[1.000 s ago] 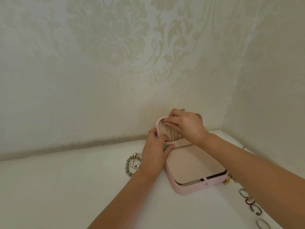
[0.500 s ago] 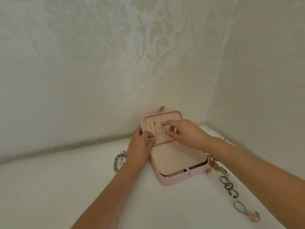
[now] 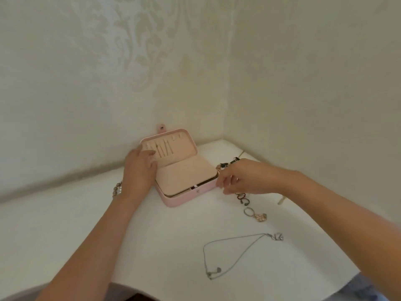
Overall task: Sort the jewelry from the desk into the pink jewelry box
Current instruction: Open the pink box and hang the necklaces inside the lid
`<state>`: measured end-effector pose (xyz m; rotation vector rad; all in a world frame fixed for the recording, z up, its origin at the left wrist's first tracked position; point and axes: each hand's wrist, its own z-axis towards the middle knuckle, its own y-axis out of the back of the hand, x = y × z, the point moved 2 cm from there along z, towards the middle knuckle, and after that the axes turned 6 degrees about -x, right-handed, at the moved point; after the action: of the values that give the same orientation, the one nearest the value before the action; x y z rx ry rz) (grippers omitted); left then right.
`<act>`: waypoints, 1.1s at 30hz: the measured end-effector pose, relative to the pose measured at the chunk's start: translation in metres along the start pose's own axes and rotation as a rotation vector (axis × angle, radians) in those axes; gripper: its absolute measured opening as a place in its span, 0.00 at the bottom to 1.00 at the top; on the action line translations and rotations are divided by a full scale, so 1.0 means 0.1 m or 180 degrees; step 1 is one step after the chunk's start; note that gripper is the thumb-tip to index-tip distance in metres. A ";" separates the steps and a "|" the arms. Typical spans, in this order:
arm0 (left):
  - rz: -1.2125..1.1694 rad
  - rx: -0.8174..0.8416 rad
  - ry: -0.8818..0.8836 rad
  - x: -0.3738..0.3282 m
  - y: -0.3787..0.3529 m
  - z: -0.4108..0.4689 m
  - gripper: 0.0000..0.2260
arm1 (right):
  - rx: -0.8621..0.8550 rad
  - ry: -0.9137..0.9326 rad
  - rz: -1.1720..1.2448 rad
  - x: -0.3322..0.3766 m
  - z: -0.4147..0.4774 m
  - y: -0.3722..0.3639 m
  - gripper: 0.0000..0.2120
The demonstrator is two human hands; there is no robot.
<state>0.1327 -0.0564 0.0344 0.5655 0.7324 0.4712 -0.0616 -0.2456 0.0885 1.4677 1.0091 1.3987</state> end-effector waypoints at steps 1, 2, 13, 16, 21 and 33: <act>-0.0107 0.0088 -0.0079 -0.13 0.07 -0.05 0.11 | 0.0023 -0.0046 0.0052 -0.02 -0.11 0.00 0.11; -0.0260 0.0278 -0.0061 -0.27 0.14 -0.12 0.09 | 0.0034 -0.0094 0.0107 -0.04 -0.21 -0.02 0.11; -0.0945 0.3014 -0.0448 -1.01 0.63 -1.49 0.07 | -0.0590 0.0206 0.0699 0.03 -0.96 -0.72 0.06; -0.0944 0.3039 -0.0315 -0.91 0.66 -1.60 0.09 | -0.0969 0.0273 0.0875 -0.02 -1.09 -0.89 0.07; -0.0791 0.2664 -0.0579 -0.83 0.71 -1.74 0.09 | -0.1077 0.0023 0.0610 -0.01 -1.32 -1.03 0.16; -0.0695 0.1485 -0.1292 -0.56 0.90 -2.27 0.14 | -0.1956 0.0196 0.0016 0.28 -1.78 -1.31 0.18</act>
<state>-0.0872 0.0492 -0.0205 0.9721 0.5024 -0.0293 -0.2378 -0.1698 -0.0246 0.9742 0.5324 1.5822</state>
